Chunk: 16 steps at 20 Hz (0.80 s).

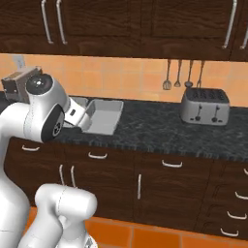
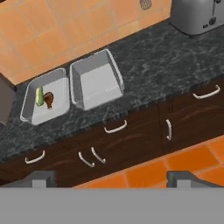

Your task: Place one corn and one chicken drumstick in each tupperware on the nearby counter, to pack two identical lunches.

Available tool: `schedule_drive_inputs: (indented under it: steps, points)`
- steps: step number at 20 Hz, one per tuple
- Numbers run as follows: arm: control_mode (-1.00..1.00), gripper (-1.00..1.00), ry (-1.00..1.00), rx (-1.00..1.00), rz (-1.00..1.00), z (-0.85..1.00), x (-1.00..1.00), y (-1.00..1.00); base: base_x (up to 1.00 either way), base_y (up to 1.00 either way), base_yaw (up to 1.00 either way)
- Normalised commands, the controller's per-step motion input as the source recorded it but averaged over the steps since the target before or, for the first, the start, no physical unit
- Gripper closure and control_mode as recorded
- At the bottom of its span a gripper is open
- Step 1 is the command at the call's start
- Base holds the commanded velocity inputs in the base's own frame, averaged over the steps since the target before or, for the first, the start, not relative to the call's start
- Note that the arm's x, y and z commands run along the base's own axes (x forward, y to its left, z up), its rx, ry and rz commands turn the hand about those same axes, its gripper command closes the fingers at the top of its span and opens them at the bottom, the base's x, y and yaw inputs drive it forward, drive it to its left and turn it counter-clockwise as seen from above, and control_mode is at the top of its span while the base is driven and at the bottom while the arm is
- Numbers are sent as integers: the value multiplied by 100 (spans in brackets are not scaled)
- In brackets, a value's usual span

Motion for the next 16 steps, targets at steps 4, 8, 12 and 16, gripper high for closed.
schedule_drive_inputs:
  steps: [4, 8, 12, 16]
  points:
    - [100, -100, 0, 0, 0, 0, 0, 0, -2, -100, 0]
    - [100, -100, 0, 0, 0, 0, 0, 0, -2, -100, 0]
    - [100, -100, 0, 0, 0, 0, 0, 0, 0, -100, 0]
    - [100, -100, 0, 0, 0, 0, 0, 0, -40, -100, 0]
